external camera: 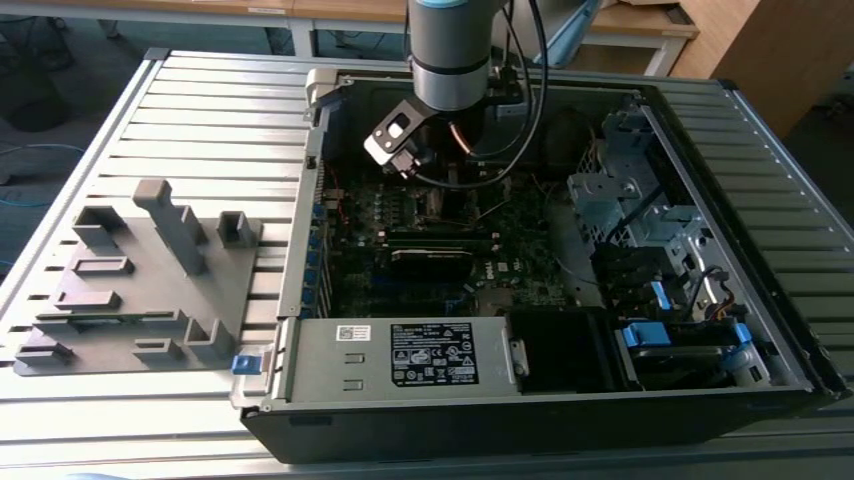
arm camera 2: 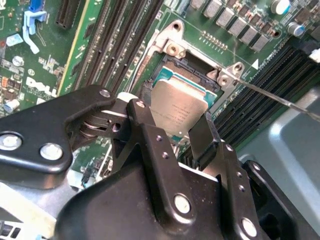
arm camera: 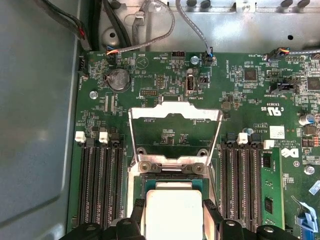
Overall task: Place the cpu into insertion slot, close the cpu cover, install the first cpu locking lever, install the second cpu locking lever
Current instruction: 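Place the cpu into insertion slot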
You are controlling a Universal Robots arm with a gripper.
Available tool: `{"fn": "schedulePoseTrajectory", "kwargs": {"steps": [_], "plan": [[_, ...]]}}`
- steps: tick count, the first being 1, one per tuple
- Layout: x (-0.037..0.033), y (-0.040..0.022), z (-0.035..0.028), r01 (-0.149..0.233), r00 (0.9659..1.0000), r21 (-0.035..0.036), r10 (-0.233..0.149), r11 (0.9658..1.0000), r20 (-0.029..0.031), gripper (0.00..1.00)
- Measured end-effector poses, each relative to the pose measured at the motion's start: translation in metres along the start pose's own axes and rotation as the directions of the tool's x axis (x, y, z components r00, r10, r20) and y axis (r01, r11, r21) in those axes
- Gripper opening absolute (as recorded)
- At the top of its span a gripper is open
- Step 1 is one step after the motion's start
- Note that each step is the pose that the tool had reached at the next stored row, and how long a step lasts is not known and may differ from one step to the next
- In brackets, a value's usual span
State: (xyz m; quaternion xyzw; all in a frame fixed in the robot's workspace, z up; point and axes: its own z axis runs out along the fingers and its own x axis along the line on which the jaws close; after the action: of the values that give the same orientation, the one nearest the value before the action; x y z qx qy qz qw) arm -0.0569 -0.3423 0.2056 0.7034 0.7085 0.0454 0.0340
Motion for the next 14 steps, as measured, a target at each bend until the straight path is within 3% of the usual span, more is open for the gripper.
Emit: {"fn": "schedulePoseTrajectory", "kwargs": {"steps": [14], "plan": [[-0.0002, -0.0008, 0.0053, -0.019, 0.9998, -0.0001, 0.019, 0.9998, 0.0026, 0.54]]}}
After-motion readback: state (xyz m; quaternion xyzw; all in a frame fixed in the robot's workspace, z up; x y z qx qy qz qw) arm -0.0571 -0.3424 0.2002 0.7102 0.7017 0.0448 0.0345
